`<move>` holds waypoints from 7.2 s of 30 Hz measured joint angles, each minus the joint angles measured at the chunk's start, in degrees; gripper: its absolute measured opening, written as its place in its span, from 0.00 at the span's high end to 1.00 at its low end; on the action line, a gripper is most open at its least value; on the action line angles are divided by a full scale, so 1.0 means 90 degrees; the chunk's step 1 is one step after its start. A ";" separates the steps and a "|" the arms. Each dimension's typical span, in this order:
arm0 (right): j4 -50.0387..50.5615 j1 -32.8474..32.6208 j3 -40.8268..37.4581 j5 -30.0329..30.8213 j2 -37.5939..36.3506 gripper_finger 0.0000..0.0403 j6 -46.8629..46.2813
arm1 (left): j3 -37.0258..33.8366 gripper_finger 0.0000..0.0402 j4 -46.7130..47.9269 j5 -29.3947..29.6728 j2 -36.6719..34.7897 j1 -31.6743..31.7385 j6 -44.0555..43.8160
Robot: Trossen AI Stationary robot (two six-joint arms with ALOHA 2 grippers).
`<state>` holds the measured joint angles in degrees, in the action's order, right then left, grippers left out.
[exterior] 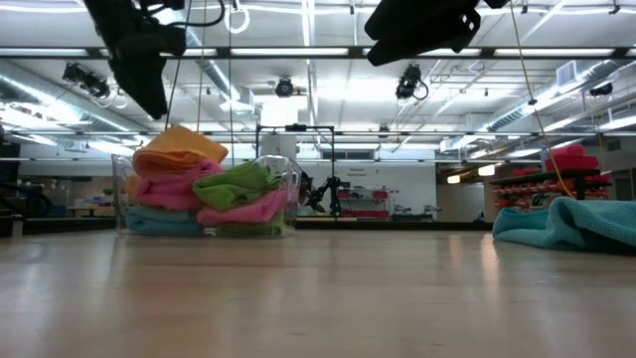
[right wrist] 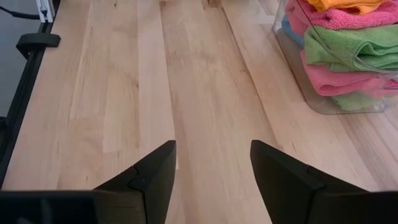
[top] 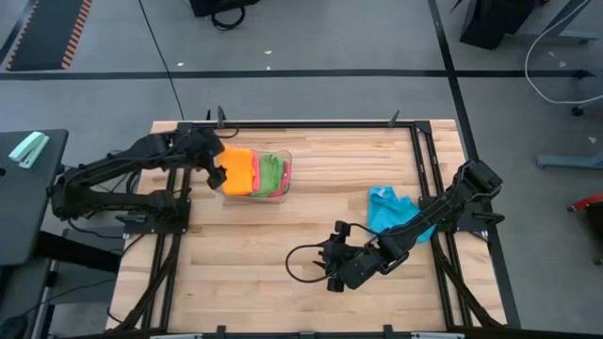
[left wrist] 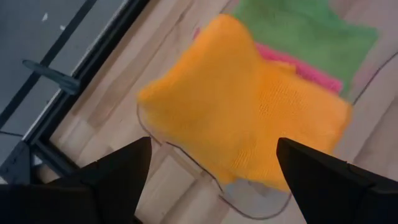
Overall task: Fold microfiber towels
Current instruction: Stack the orange microfiber towel on top of the pink microfiber towel, then fold the blue microfiber towel
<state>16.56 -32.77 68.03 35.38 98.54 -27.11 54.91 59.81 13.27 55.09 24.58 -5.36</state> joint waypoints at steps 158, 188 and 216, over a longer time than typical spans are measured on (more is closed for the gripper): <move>0.2475 0.0212 -0.0165 -0.5724 -0.0044 0.94 -0.2281 | -0.3256 0.55 -0.6676 -0.1889 -0.0576 -0.3837 -0.0669; 0.5515 0.0070 0.0693 -0.4759 -0.0034 0.50 -0.3403 | -0.3256 0.57 -0.6674 -0.1889 -0.0576 -0.3837 -0.0669; 0.1485 0.0542 0.0767 -0.2460 0.1742 0.53 0.0810 | -0.3256 0.57 -0.6716 -0.1887 -0.0576 -0.3835 -0.0647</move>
<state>29.92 -27.90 74.94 13.23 114.22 -19.82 25.61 -0.63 -3.70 49.91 -9.93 -11.18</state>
